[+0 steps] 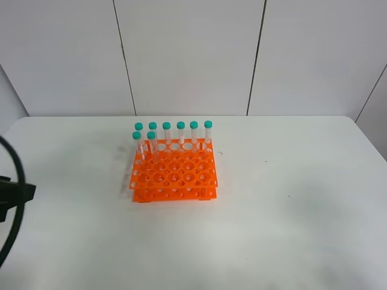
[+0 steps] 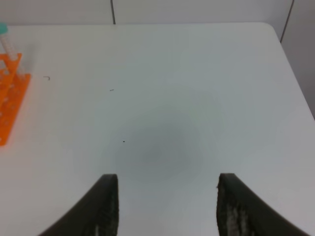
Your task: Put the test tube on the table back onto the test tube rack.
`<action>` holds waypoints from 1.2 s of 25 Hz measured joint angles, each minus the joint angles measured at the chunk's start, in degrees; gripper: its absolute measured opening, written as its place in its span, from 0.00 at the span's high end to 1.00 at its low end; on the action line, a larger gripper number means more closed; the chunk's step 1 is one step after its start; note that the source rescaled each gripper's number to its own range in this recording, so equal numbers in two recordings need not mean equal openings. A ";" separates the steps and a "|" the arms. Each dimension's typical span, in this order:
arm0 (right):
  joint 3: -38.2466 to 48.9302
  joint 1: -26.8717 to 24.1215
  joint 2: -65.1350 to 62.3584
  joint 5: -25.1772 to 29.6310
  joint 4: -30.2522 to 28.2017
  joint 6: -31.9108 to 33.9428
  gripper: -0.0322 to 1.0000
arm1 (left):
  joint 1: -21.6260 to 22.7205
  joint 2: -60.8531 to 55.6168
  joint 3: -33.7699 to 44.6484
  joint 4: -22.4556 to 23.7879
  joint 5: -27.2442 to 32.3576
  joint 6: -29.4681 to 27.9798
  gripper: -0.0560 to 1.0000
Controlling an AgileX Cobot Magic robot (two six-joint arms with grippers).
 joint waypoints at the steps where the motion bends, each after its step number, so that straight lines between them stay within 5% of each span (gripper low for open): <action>1: 0.00 0.00 0.00 0.00 0.00 0.00 0.39 | 0.00 -1.79 0.00 1.23 2.08 -0.71 0.61; 7: 0.00 0.00 0.00 0.00 0.00 0.00 0.39 | 0.00 -13.04 0.00 3.23 13.47 -4.82 0.52; 12: 0.00 0.00 0.00 0.00 0.00 0.00 0.39 | 0.00 -24.07 0.00 10.91 22.50 -10.46 0.51; 30: 0.00 0.00 0.00 0.00 0.00 0.00 0.39 | 0.00 -36.52 1.20 11.81 23.54 -14.52 0.51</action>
